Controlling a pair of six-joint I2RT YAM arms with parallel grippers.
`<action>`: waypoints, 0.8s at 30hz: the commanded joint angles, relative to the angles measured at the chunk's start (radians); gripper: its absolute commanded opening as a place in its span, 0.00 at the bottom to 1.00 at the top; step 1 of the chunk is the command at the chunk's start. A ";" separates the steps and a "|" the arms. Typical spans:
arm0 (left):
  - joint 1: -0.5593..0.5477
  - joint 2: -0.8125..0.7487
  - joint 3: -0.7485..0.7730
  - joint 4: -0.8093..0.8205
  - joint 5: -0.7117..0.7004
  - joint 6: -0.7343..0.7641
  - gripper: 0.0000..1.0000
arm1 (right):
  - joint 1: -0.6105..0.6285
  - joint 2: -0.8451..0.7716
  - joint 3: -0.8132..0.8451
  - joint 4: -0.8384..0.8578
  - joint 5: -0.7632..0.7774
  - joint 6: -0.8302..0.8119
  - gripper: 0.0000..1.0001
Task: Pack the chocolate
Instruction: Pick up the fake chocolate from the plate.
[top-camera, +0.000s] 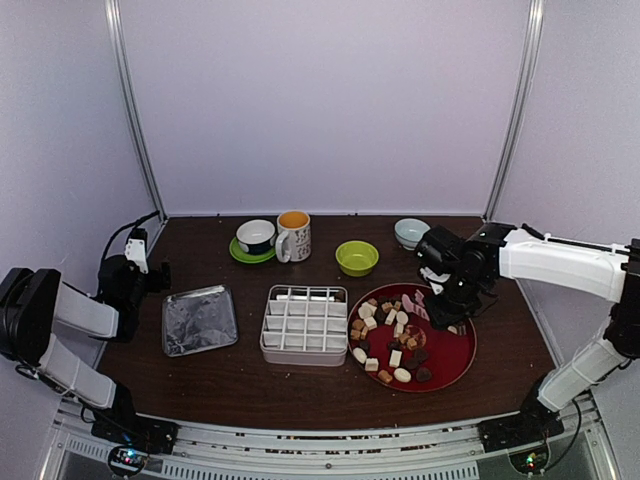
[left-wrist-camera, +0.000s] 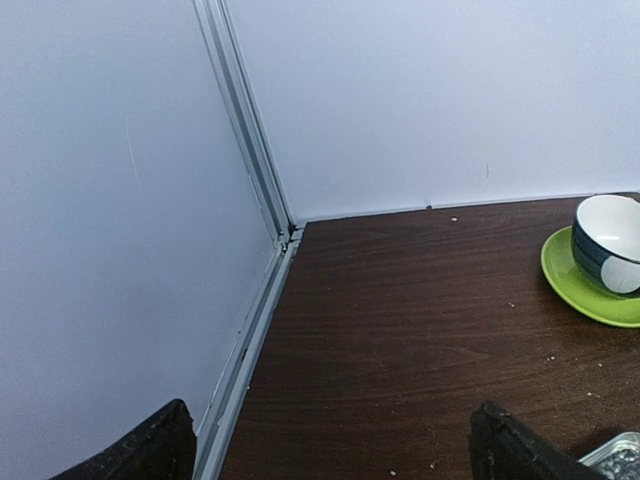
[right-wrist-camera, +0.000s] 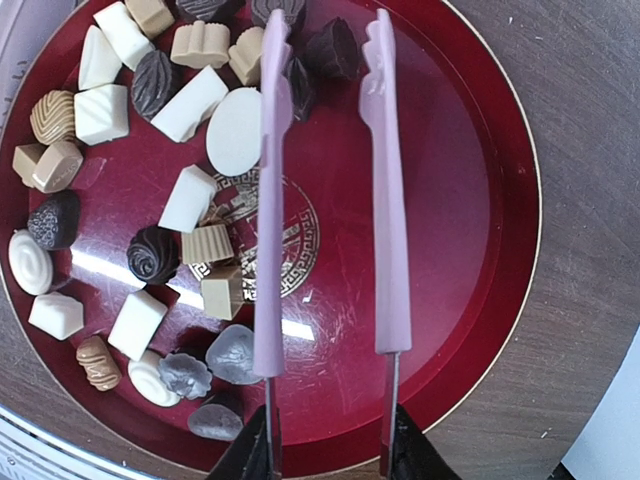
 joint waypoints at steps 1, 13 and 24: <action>0.008 -0.003 0.009 0.057 0.010 0.011 0.98 | -0.013 0.017 0.029 0.022 0.035 -0.006 0.33; 0.008 -0.003 0.009 0.056 0.010 0.011 0.98 | -0.033 0.060 0.051 0.047 0.036 -0.019 0.30; 0.008 -0.003 0.010 0.056 0.011 0.011 0.98 | -0.035 0.043 0.072 0.029 0.033 -0.020 0.23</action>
